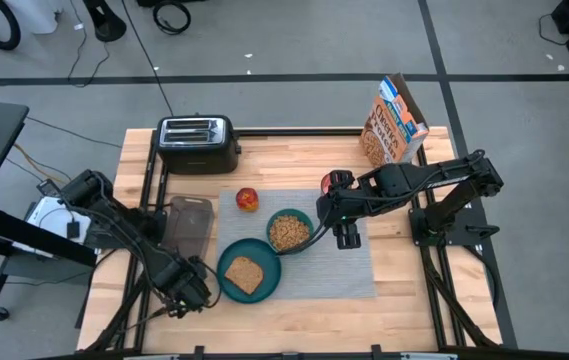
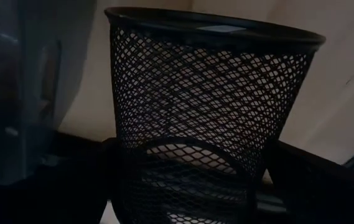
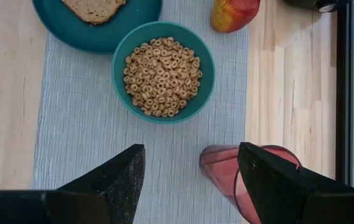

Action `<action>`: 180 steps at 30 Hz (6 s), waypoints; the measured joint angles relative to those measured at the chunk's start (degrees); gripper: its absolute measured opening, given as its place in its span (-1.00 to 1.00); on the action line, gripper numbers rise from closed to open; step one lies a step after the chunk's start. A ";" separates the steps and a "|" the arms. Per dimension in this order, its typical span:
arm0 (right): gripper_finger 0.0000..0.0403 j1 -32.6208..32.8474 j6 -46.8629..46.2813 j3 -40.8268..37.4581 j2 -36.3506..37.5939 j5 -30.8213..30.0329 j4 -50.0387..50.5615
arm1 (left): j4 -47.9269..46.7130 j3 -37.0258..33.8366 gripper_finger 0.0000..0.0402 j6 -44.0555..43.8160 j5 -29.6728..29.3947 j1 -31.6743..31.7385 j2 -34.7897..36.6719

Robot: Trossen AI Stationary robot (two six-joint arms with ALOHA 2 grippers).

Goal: Arrange a breakfast setting
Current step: Move the mesh desk to the bottom right of the table, then put the black spoon on the mat

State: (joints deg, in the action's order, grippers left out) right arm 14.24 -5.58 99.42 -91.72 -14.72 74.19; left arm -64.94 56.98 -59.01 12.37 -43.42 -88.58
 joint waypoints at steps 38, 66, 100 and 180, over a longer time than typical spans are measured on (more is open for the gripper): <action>0.30 1.62 3.05 0.00 0.00 0.98 -3.57 | -4.22 5.29 0.81 -4.31 15.71 6.22 1.98; 0.23 21.52 40.90 -2.93 1.81 -52.04 -60.62 | 88.36 8.23 0.80 -0.28 -51.73 23.05 17.49; -0.91 0.66 58.78 -2.86 1.90 -20.82 -86.78 | 101.90 8.14 0.95 19.43 -47.07 27.53 16.55; -0.20 47.71 -70.34 -35.96 6.21 23.17 -15.68 | 20.97 8.17 0.97 -30.46 -17.37 -10.82 7.99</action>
State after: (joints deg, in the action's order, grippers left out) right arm 61.95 -75.92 63.46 -85.51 8.45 58.51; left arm -43.97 65.14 -89.47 -5.00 -54.25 -80.59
